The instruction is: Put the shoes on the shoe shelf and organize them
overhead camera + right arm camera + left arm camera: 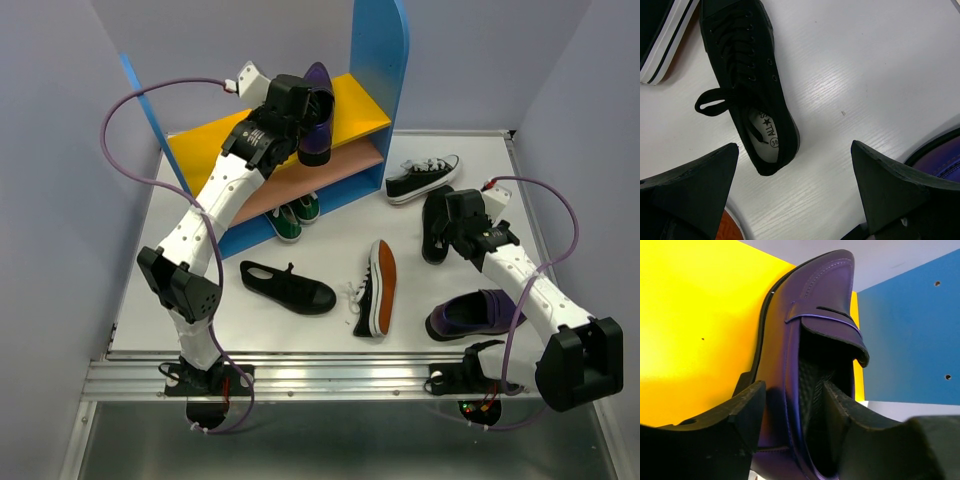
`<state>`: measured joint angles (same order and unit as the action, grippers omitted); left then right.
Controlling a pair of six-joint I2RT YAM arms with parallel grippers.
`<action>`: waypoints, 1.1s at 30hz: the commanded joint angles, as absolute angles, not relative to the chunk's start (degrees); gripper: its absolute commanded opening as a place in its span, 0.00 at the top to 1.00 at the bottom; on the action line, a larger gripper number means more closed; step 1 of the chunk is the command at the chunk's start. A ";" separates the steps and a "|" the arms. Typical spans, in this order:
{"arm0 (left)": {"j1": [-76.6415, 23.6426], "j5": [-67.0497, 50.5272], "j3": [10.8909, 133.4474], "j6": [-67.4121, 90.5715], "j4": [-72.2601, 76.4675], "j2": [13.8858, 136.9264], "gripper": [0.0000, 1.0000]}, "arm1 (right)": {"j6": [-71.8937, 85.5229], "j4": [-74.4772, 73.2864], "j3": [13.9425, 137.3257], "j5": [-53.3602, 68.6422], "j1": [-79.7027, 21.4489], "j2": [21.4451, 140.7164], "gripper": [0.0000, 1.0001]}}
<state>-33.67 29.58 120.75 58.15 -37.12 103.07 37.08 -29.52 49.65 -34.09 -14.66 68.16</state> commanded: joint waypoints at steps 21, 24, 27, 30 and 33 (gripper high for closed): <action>-34.89 20.92 121.03 34.46 -24.53 94.66 0.21 | 34.72 -27.95 50.98 -32.70 -14.68 66.53 0.00; -36.03 23.37 120.24 30.25 -24.34 92.99 0.21 | 34.63 -27.78 51.42 -30.86 -14.68 66.97 0.00; -37.00 25.66 119.27 25.85 -24.08 91.23 0.21 | 33.14 -26.46 51.33 -27.09 -14.68 67.41 0.00; -38.84 28.82 116.47 21.99 -23.47 88.34 0.21 | 31.64 -25.49 51.15 -24.18 -14.68 67.33 0.00; -39.72 28.30 113.83 18.91 -21.37 86.05 0.22 | 31.12 -25.31 51.33 -23.03 -14.68 67.50 0.00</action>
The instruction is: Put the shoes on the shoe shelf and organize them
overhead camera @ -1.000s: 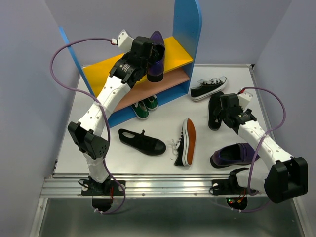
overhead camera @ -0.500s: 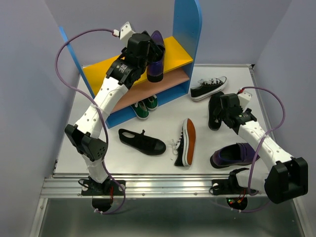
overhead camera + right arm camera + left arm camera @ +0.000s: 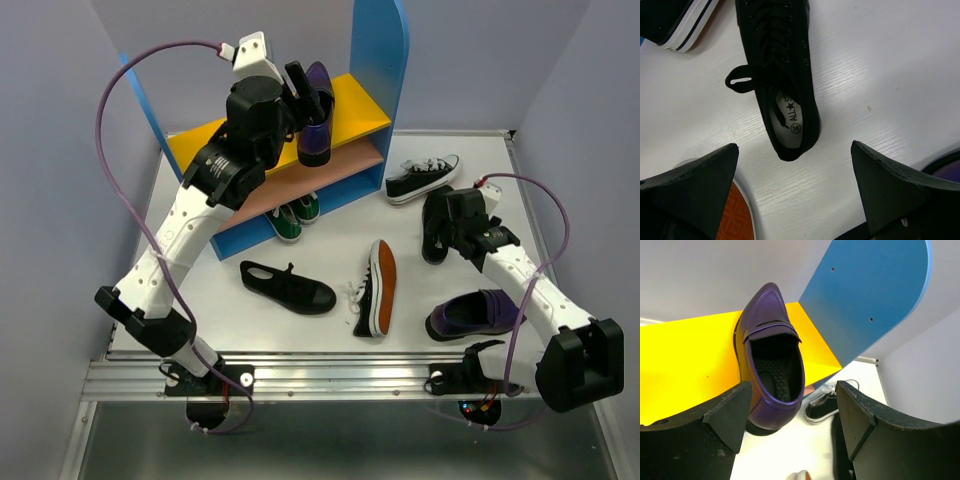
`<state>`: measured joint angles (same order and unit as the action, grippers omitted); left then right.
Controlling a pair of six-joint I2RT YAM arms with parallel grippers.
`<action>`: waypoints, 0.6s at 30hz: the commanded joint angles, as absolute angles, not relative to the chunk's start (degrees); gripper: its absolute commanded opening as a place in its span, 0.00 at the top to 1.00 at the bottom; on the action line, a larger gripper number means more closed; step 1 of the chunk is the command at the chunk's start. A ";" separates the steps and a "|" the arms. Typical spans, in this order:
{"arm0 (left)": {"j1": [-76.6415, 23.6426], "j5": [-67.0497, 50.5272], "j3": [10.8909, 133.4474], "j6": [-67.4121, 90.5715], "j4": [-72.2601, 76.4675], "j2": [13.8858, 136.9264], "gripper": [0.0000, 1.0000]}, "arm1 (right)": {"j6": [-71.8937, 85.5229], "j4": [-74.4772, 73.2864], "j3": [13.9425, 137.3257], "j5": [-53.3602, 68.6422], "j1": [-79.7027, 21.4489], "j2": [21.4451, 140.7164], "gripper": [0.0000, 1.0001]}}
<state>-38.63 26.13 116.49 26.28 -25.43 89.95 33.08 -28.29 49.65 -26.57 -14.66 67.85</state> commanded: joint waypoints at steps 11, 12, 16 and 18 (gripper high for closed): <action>-42.98 19.88 97.93 8.01 -18.72 74.54 0.21 | 30.58 -28.81 52.82 -21.09 -14.68 67.24 0.00; -43.50 18.65 96.26 7.91 -19.50 73.23 0.21 | 31.89 -30.22 53.17 -21.79 -14.68 67.32 0.00; -43.86 15.30 93.00 8.35 -20.56 70.76 0.21 | 38.65 -41.54 56.42 -25.13 -14.68 68.72 0.00; -43.86 12.93 91.15 8.96 -21.09 69.35 0.21 | 43.75 -50.42 58.62 -26.10 -14.68 70.75 0.00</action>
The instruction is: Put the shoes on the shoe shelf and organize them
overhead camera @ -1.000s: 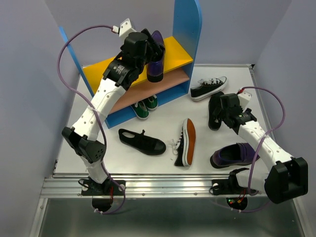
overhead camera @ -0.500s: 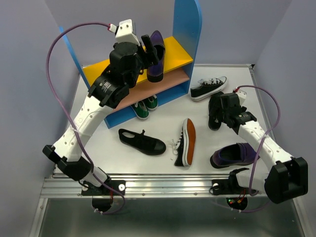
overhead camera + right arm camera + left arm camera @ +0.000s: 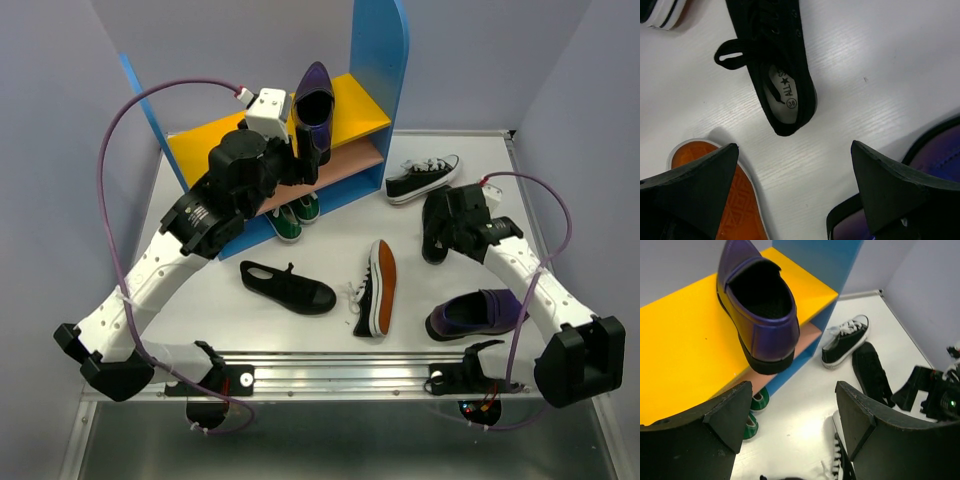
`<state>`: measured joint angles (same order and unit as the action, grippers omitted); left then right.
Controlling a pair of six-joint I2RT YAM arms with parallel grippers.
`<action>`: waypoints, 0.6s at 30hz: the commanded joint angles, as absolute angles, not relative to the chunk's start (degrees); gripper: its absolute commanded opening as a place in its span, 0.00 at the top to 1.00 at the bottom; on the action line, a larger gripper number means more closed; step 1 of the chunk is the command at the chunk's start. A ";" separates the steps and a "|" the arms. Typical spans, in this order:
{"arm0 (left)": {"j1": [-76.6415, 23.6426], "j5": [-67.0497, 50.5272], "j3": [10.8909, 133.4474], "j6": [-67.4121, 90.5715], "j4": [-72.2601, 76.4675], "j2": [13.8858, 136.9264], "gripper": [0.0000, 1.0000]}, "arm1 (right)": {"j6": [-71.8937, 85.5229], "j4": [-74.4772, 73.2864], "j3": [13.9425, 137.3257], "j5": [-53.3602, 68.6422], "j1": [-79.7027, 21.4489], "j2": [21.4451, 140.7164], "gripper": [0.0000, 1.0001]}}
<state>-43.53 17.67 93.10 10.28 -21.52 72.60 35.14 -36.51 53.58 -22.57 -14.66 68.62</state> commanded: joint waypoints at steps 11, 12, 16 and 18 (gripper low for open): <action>-43.86 10.55 89.73 7.91 -21.71 68.47 0.21 | 64.66 -64.77 55.11 -18.11 -14.68 65.75 0.00; -43.86 10.72 89.82 7.82 -22.06 68.55 0.21 | 65.38 -65.38 54.85 -18.54 -14.68 65.22 0.00; -43.86 11.07 89.56 7.12 -22.06 67.94 0.21 | 68.29 -68.03 54.76 -19.86 -14.68 63.90 0.00; -43.86 11.07 89.38 6.77 -22.23 67.85 0.21 | 69.34 -67.76 53.53 -18.47 -14.68 63.63 0.00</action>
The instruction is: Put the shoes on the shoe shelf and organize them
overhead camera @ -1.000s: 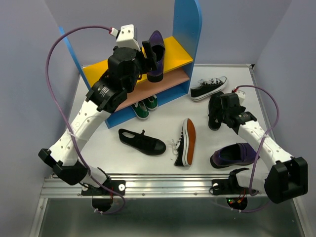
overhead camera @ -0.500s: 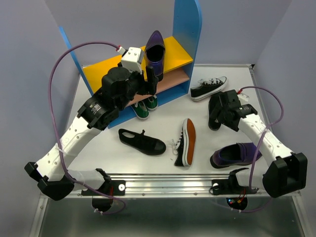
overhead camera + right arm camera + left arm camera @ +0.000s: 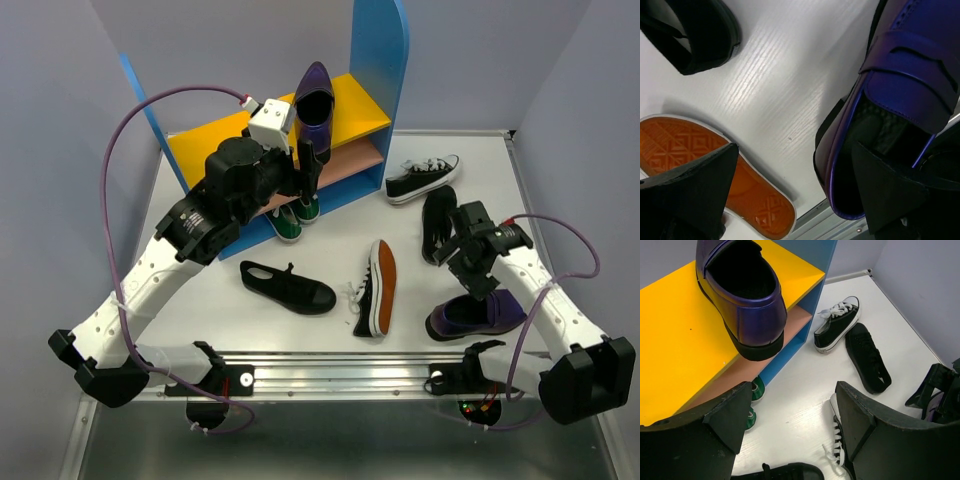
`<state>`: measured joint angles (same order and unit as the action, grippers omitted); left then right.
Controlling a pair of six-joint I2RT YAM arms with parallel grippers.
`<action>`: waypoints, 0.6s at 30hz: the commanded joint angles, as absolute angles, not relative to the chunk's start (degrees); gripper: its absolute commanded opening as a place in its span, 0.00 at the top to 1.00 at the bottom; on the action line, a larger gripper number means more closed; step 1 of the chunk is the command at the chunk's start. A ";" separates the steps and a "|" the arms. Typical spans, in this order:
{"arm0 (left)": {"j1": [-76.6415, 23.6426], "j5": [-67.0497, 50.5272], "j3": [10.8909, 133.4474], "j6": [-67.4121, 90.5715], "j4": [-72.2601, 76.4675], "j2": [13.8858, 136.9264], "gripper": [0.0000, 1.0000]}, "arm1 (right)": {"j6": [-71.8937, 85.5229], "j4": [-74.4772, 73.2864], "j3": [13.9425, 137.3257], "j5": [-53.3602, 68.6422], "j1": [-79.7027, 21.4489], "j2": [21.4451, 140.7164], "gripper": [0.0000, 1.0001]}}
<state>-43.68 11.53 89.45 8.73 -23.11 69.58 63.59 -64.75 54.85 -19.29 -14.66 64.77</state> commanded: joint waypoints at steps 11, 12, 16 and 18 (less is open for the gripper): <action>-43.86 11.16 88.94 7.29 -22.67 68.55 0.21 | 70.75 -58.55 43.16 -11.69 -14.68 64.68 0.00; -43.86 11.08 88.95 7.29 -22.59 68.73 0.21 | 70.23 -57.49 42.72 -11.69 -14.68 64.86 0.02; -43.86 10.64 89.82 7.65 -23.03 69.61 0.21 | 67.42 -52.48 41.31 -12.21 -14.68 64.34 0.21; -43.86 10.46 90.17 7.91 -22.94 69.87 0.21 | 65.05 -50.02 40.78 -12.74 -14.68 62.94 0.51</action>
